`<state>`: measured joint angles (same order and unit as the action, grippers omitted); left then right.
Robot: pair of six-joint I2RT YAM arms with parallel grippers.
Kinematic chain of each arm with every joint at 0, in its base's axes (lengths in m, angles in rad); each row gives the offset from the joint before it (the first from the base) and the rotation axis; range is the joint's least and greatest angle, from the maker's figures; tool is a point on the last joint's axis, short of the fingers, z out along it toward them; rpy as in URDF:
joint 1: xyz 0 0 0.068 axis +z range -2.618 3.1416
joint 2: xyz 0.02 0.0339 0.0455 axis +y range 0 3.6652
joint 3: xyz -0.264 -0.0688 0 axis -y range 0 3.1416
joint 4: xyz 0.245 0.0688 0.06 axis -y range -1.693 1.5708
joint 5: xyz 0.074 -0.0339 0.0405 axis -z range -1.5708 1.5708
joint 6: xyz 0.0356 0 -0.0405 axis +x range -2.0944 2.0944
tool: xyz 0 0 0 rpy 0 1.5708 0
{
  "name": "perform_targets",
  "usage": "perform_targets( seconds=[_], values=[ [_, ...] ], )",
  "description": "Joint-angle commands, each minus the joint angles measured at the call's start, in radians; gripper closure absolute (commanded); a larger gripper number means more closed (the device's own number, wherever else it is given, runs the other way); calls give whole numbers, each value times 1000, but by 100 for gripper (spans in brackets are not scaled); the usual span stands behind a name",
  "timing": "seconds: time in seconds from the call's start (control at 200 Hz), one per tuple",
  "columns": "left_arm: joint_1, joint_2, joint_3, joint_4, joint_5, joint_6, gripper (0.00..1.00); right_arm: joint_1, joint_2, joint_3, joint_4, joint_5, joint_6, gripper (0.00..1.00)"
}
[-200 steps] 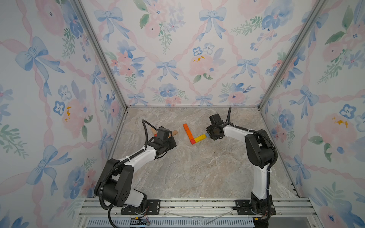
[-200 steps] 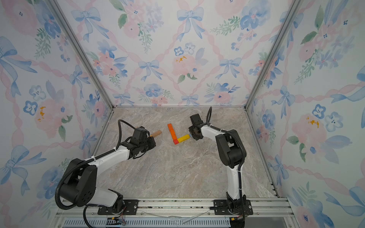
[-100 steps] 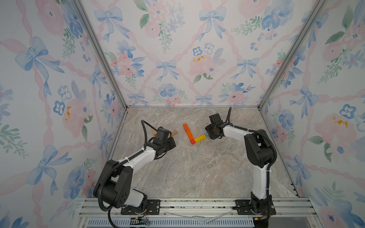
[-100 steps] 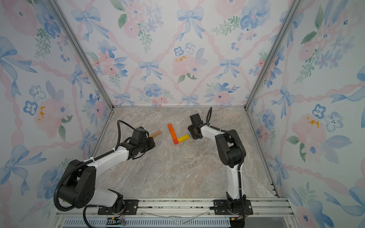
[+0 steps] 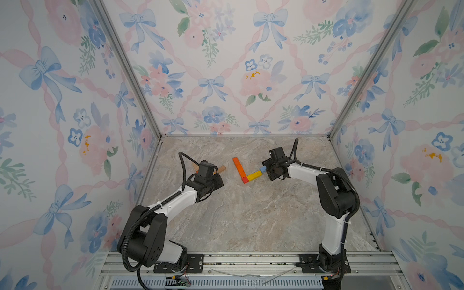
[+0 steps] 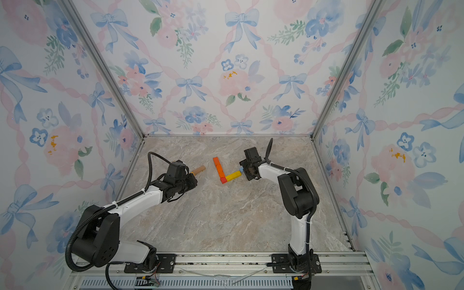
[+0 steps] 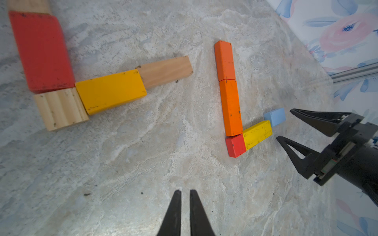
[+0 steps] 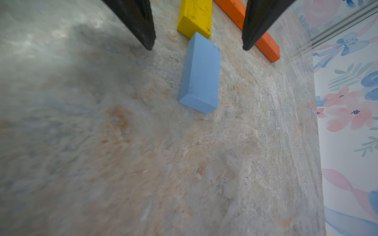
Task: Assemble the letter v with building blocks
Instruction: Assemble the building block at the center of the board.
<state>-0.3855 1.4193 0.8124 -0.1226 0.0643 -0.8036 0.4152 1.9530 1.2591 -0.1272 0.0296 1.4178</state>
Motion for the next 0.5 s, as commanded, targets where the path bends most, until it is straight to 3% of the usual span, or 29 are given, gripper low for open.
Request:
perform_targets(
  seconds=[0.0,0.19,0.355,0.495],
  values=[
    [1,31,89,5,32,50,83,-24,-121,-87,87,-13,-13,29],
    [-35,176,307,-10,137,195,63,-77,-291,-201,97,-39,-100,27],
    [-74,413,646,-199,206,402,40,-153,-449,-327,152,-113,-167,23],
    [-97,628,919,-348,303,545,32,-215,-546,-414,174,-184,-223,23]
  ],
)
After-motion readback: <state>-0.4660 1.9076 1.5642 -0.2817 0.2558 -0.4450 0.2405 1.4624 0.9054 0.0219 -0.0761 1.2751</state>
